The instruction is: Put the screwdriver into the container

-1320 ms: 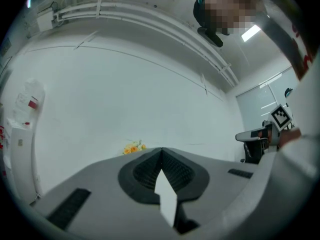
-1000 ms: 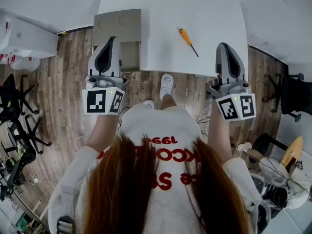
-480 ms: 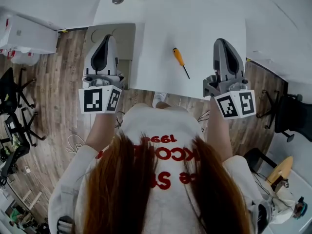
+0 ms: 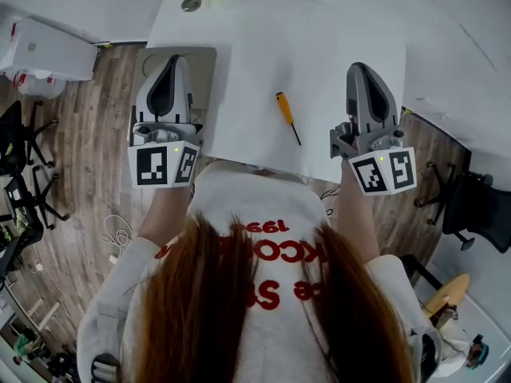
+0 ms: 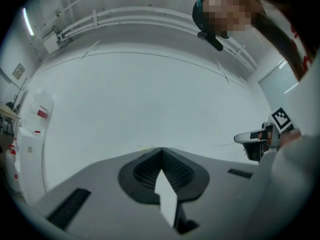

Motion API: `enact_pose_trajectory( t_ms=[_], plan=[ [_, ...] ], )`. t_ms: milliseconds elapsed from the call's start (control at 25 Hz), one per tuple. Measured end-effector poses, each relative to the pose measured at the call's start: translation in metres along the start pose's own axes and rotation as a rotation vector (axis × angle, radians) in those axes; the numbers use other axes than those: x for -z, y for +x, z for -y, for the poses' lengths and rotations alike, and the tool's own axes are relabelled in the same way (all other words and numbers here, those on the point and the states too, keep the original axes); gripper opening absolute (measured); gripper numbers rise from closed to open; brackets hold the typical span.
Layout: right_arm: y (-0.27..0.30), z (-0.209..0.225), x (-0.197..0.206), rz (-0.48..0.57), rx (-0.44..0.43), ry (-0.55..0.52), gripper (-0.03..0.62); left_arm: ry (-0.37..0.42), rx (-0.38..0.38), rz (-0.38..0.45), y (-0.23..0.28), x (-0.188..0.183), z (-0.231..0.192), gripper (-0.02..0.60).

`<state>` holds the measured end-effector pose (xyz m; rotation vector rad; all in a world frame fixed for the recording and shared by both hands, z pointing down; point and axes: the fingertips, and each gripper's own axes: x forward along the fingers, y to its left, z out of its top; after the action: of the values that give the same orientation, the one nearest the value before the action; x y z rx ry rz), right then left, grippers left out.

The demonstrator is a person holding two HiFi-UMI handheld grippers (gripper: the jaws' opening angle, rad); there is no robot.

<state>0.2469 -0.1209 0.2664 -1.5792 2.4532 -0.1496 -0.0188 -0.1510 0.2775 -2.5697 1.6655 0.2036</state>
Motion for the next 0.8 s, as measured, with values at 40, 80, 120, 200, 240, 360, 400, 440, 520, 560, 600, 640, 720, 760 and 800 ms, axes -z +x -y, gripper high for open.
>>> enact_pose_trajectory(
  t_ms=[40, 80, 120, 200, 240, 360, 400, 440, 520, 560, 600, 640, 720, 760, 800],
  plan=[
    [0.001, 0.0, 0.002, -0.002, 0.008, 0.0, 0.007, -0.001, 0.006, 0.0, 0.002, 0.0, 0.001, 0.005],
    [0.002, 0.001, 0.003, -0.003, 0.018, -0.001, 0.008, -0.003, 0.013, -0.002, 0.005, 0.001, 0.001, 0.005],
    [0.003, 0.001, 0.003, -0.004, 0.03, -0.003, 0.006, -0.005, 0.02, -0.004, 0.007, 0.002, 0.001, 0.005],
    [0.005, 0.0, 0.004, -0.006, 0.055, -0.014, 0.008, -0.01, 0.04, -0.01, 0.013, 0.004, -0.001, 0.005],
    [0.006, -0.001, 0.004, -0.01, 0.065, -0.022, 0.006, -0.012, 0.051, -0.014, 0.016, 0.005, -0.001, 0.005],
    [0.012, -0.002, 0.007, -0.035, 0.089, -0.033, 0.007, -0.042, 0.09, -0.041, 0.026, 0.014, -0.003, 0.005],
    [0.013, -0.002, 0.011, -0.047, 0.096, -0.031, 0.006, -0.058, 0.106, -0.056, 0.029, 0.018, -0.002, 0.005],
    [0.015, -0.002, 0.015, -0.065, 0.102, -0.029, 0.007, -0.07, 0.122, -0.07, 0.031, 0.022, -0.001, 0.005],
    [0.017, -0.002, 0.028, -0.109, 0.11, -0.021, 0.006, -0.077, 0.144, -0.094, 0.034, 0.029, 0.001, 0.005],
    [0.018, -0.002, 0.035, -0.133, 0.113, -0.016, 0.008, -0.077, 0.15, -0.104, 0.036, 0.033, 0.002, 0.005],
    [0.018, -0.001, 0.043, -0.156, 0.115, -0.01, 0.008, -0.076, 0.156, -0.114, 0.037, 0.037, 0.003, 0.005],
    [0.018, 0.0, 0.052, -0.179, 0.116, -0.003, 0.008, -0.075, 0.161, -0.125, 0.038, 0.042, 0.003, 0.005],
    [0.018, 0.001, 0.071, -0.23, 0.117, 0.014, 0.017, -0.081, 0.169, -0.149, 0.04, 0.052, 0.003, 0.005],
    [0.018, 0.001, 0.082, -0.261, 0.115, 0.023, 0.036, -0.087, 0.171, -0.161, 0.04, 0.057, 0.003, 0.005],
    [0.017, 0.001, 0.093, -0.294, 0.113, 0.031, 0.065, -0.092, 0.171, -0.173, 0.04, 0.063, 0.003, 0.005]
  ],
)
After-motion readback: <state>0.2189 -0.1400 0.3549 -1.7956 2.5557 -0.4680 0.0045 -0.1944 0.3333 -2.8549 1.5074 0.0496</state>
